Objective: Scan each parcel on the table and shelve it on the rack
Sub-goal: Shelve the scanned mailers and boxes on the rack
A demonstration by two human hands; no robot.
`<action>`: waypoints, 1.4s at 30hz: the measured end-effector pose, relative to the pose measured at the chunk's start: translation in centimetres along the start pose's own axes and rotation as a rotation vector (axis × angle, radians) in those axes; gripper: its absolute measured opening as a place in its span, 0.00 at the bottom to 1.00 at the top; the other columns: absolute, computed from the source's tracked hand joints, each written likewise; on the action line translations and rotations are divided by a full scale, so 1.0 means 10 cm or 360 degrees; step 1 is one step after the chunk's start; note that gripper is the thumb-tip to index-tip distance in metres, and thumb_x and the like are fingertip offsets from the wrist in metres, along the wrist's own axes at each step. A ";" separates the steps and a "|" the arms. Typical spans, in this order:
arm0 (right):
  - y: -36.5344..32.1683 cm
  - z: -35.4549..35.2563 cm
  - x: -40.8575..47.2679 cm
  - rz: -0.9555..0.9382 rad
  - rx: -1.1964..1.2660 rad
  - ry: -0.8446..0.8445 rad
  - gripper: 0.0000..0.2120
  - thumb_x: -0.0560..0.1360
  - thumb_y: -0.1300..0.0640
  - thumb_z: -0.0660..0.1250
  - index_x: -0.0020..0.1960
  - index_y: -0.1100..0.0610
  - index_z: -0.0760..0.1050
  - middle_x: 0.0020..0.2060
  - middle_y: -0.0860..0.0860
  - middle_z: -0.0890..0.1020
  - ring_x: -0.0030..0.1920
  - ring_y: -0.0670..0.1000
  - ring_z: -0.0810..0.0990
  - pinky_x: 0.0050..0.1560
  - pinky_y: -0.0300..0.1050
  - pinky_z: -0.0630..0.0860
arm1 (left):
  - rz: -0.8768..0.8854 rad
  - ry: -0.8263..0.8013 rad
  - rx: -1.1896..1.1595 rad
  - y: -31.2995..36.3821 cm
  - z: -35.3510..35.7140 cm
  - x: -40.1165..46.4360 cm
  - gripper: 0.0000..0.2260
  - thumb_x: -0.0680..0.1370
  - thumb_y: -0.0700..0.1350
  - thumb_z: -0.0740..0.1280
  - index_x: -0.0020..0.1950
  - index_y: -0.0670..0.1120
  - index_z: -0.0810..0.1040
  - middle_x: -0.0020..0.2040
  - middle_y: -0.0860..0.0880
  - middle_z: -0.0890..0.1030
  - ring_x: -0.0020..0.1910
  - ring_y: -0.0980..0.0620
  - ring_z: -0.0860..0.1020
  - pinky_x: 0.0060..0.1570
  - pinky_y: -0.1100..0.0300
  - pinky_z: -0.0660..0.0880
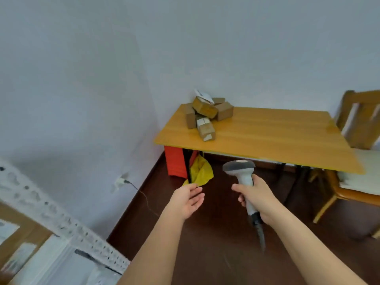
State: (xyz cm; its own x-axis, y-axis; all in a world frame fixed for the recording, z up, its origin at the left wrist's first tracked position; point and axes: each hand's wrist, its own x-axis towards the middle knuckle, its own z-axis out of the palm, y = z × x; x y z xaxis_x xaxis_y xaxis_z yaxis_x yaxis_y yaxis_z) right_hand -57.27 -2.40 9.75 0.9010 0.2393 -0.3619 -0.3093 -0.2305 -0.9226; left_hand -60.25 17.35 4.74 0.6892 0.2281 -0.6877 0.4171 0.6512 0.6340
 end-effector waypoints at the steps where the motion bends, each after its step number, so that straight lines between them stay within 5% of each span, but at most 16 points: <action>1: -0.05 -0.08 0.16 0.0005 0.0056 0.0055 0.12 0.77 0.63 0.68 0.59 0.57 0.72 0.35 0.56 0.76 0.27 0.48 0.74 0.29 0.43 0.73 | -0.0017 -0.0029 0.0044 0.07 0.16 0.10 0.08 0.82 0.39 0.62 0.59 0.40 0.75 0.50 0.44 0.80 0.47 0.46 0.78 0.54 0.53 0.73; 10: -0.48 -0.28 1.64 0.0053 0.0187 0.0160 0.13 0.77 0.64 0.68 0.60 0.57 0.71 0.41 0.59 0.78 0.26 0.47 0.73 0.28 0.41 0.72 | -0.0063 0.0104 0.0202 1.05 0.87 1.61 0.06 0.81 0.37 0.61 0.55 0.41 0.75 0.46 0.44 0.79 0.46 0.47 0.77 0.52 0.55 0.72; 16: -1.12 -0.42 2.63 -0.0017 0.0204 0.0271 0.12 0.77 0.63 0.69 0.58 0.56 0.71 0.44 0.60 0.79 0.28 0.48 0.74 0.32 0.44 0.73 | 0.0015 0.0101 0.0313 2.03 1.47 2.54 0.07 0.81 0.37 0.59 0.46 0.41 0.74 0.43 0.45 0.78 0.41 0.48 0.76 0.37 0.57 0.73; 23: -1.39 -0.73 3.71 0.0000 0.0229 0.0362 0.12 0.77 0.62 0.69 0.58 0.55 0.72 0.48 0.61 0.79 0.29 0.48 0.75 0.31 0.42 0.74 | -0.0022 0.0091 0.0355 2.56 2.31 3.48 0.04 0.81 0.36 0.61 0.52 0.40 0.74 0.44 0.43 0.77 0.41 0.47 0.77 0.38 0.56 0.76; 32: -1.80 -1.37 5.54 0.0030 0.0118 0.0186 0.10 0.77 0.62 0.68 0.57 0.56 0.73 0.49 0.62 0.81 0.28 0.47 0.74 0.31 0.42 0.73 | 0.0161 0.0469 0.0185 3.21 3.16 4.89 0.06 0.81 0.37 0.63 0.56 0.41 0.76 0.43 0.43 0.79 0.39 0.49 0.77 0.38 0.58 0.76; 38: -2.14 -1.53 6.51 0.0047 0.0116 0.0158 0.10 0.77 0.61 0.69 0.56 0.52 0.72 0.52 0.64 0.81 0.31 0.49 0.75 0.35 0.45 0.75 | 0.0476 0.0764 0.0501 3.73 3.41 5.42 0.09 0.82 0.40 0.62 0.62 0.44 0.73 0.55 0.46 0.81 0.50 0.49 0.79 0.36 0.62 0.76; 40: -2.15 -1.48 6.73 0.0084 0.0117 0.0082 0.10 0.77 0.60 0.69 0.56 0.51 0.72 0.52 0.64 0.81 0.32 0.50 0.75 0.36 0.46 0.75 | 0.0548 0.0880 0.0730 3.94 3.35 5.60 0.12 0.79 0.44 0.63 0.63 0.45 0.72 0.54 0.47 0.81 0.51 0.48 0.81 0.41 0.56 0.80; 42: -2.14 -1.46 6.89 0.0116 0.0101 0.0011 0.10 0.77 0.60 0.69 0.56 0.52 0.73 0.51 0.64 0.82 0.32 0.50 0.76 0.37 0.46 0.75 | 0.0532 0.1005 0.0958 4.14 3.30 5.83 0.23 0.74 0.50 0.65 0.68 0.45 0.70 0.60 0.44 0.79 0.57 0.43 0.79 0.57 0.46 0.78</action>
State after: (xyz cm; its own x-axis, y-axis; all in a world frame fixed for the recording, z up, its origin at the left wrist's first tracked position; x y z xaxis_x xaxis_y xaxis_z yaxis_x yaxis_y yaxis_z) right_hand 15.84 5.25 6.52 0.8772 0.2177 -0.4279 -0.3929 -0.1867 -0.9004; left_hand 16.77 33.73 2.56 0.4528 0.8020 -0.3895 0.6138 0.0364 0.7886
